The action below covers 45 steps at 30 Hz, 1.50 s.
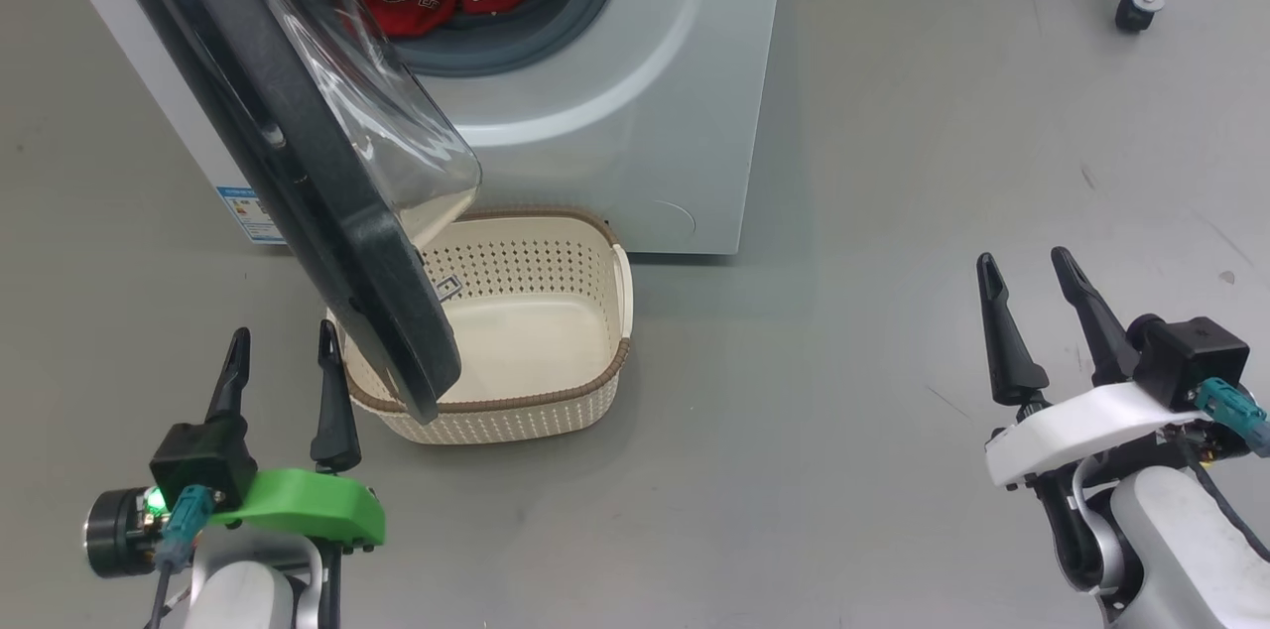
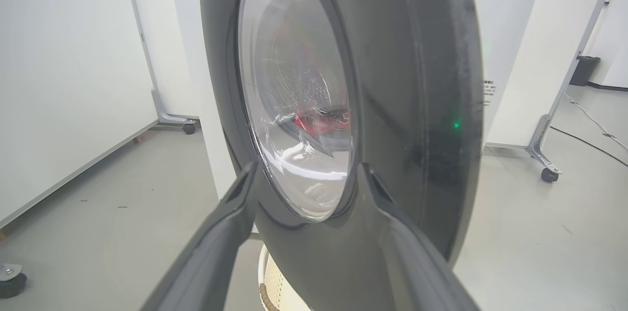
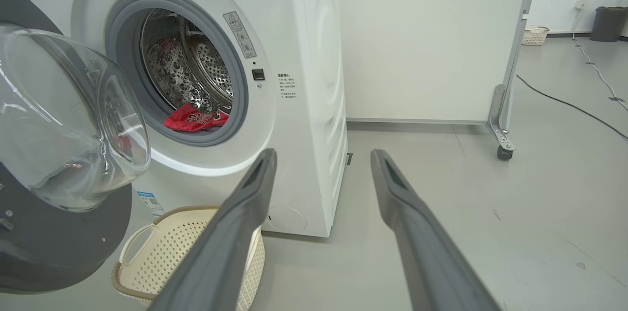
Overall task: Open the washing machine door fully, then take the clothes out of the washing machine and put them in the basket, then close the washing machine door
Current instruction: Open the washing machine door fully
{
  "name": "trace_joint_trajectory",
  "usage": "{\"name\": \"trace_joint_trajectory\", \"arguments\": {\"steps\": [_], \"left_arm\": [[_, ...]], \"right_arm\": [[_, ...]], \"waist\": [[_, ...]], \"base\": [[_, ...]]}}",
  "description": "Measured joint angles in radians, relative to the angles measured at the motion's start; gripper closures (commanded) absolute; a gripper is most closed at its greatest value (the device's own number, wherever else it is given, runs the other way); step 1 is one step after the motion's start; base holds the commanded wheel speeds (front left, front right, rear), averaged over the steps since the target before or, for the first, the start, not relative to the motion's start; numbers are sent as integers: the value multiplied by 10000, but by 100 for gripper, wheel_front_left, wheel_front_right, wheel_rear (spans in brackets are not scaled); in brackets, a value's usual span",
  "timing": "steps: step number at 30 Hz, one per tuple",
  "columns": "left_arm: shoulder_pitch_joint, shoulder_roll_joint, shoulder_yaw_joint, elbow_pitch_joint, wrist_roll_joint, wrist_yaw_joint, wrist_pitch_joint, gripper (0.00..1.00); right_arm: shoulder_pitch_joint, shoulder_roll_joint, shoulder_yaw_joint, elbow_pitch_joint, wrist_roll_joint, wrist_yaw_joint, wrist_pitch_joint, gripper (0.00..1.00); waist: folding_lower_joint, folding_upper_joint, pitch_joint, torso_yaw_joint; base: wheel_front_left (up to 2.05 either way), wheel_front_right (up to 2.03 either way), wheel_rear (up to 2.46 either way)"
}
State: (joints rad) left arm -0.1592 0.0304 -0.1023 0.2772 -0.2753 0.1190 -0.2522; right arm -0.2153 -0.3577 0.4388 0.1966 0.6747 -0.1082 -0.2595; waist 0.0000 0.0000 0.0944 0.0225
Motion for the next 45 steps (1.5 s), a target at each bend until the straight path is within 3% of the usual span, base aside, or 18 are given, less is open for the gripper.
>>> {"name": "trace_joint_trajectory", "arguments": {"steps": [28, 45], "left_arm": [[420, 2, -81, 268, 27, -207, 2, 0], [462, 4, -173, 405, 25, -366, 2, 0]], "right_arm": [[1292, 520, -619, -623, -1168, 4, 0, 0], [1629, 777, -834, -658, -1498, 192, 0, 0]], "waist": [[0, 0, -270, -69], [0, 0, -360, -183]], "base": [[0, 0, 0], [0, 0, 0]]}}
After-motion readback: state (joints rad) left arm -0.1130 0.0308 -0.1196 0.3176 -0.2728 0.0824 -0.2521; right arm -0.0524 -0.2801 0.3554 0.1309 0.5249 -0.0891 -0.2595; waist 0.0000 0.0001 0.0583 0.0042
